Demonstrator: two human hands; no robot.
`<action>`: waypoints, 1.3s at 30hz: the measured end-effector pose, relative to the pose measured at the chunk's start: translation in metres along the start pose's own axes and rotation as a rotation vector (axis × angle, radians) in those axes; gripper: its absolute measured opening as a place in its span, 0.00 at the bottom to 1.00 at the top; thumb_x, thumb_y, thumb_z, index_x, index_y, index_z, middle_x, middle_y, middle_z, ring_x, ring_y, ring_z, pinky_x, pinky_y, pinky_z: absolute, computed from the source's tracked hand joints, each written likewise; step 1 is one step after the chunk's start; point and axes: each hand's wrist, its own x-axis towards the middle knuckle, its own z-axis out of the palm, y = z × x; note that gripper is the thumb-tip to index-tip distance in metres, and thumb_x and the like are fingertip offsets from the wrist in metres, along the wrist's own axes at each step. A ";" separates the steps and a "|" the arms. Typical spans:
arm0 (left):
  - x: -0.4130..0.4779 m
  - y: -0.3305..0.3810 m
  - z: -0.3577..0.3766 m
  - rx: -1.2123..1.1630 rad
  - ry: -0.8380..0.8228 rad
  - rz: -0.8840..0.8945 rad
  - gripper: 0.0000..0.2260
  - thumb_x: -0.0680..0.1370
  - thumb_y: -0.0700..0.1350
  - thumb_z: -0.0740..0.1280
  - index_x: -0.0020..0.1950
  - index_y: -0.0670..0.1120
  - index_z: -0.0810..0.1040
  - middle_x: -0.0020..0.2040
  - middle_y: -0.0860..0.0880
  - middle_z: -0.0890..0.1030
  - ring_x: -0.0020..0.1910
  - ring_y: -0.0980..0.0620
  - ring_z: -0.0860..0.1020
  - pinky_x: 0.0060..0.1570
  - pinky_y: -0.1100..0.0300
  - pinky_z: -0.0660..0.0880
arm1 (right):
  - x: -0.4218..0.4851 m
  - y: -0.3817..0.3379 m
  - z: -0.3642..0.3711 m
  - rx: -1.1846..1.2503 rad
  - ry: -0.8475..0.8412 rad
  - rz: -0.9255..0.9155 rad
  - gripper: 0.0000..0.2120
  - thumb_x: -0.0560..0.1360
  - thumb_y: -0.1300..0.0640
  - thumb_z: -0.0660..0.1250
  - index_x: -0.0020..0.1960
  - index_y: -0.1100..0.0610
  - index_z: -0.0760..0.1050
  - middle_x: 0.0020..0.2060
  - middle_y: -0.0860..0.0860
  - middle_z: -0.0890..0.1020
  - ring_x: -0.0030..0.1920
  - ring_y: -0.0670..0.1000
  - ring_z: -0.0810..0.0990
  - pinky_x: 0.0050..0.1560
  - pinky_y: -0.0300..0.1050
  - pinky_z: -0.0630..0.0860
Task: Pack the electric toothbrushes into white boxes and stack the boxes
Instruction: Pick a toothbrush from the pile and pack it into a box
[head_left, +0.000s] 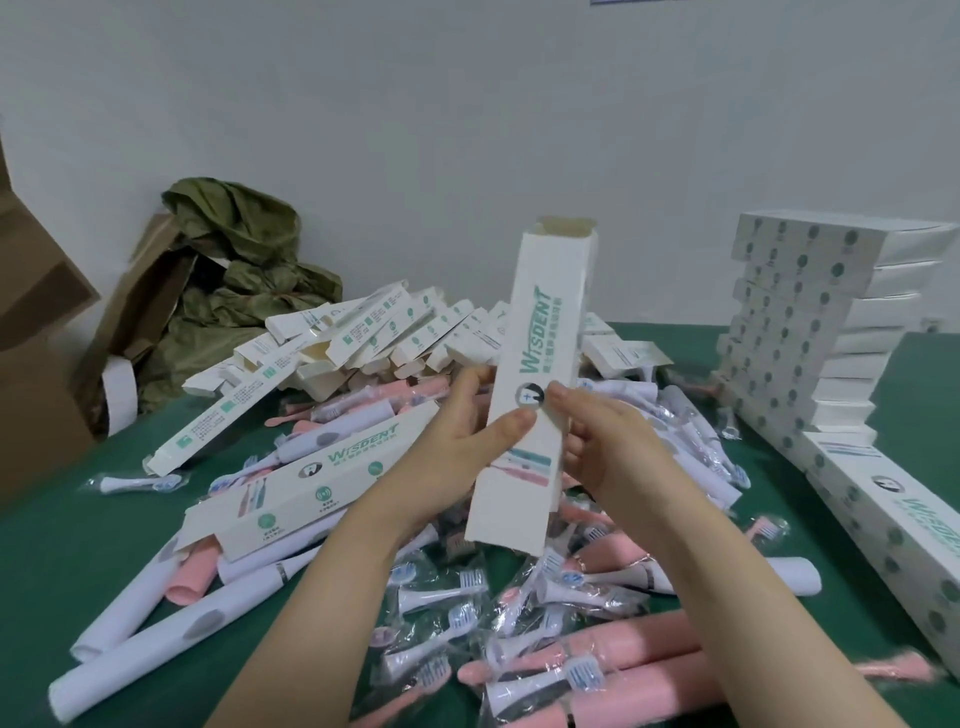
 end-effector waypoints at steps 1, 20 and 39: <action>-0.001 0.001 0.002 -0.011 -0.013 -0.001 0.21 0.73 0.52 0.68 0.64 0.53 0.68 0.56 0.53 0.82 0.49 0.50 0.83 0.39 0.60 0.78 | -0.001 0.000 0.002 -0.018 0.020 -0.006 0.20 0.67 0.47 0.71 0.54 0.58 0.81 0.40 0.53 0.85 0.39 0.52 0.81 0.40 0.43 0.76; -0.010 0.003 0.016 0.434 0.398 0.556 0.27 0.64 0.50 0.75 0.60 0.64 0.71 0.57 0.67 0.75 0.58 0.65 0.73 0.47 0.72 0.73 | 0.002 -0.006 0.013 0.689 0.164 0.105 0.22 0.73 0.52 0.65 0.63 0.63 0.74 0.50 0.58 0.84 0.51 0.52 0.83 0.51 0.50 0.81; 0.013 0.037 0.032 0.935 0.326 0.798 0.09 0.72 0.48 0.69 0.43 0.42 0.80 0.51 0.47 0.73 0.46 0.50 0.75 0.44 0.50 0.76 | -0.018 -0.017 0.030 -0.090 0.171 -0.467 0.13 0.81 0.50 0.56 0.63 0.44 0.72 0.57 0.44 0.81 0.61 0.42 0.77 0.57 0.37 0.74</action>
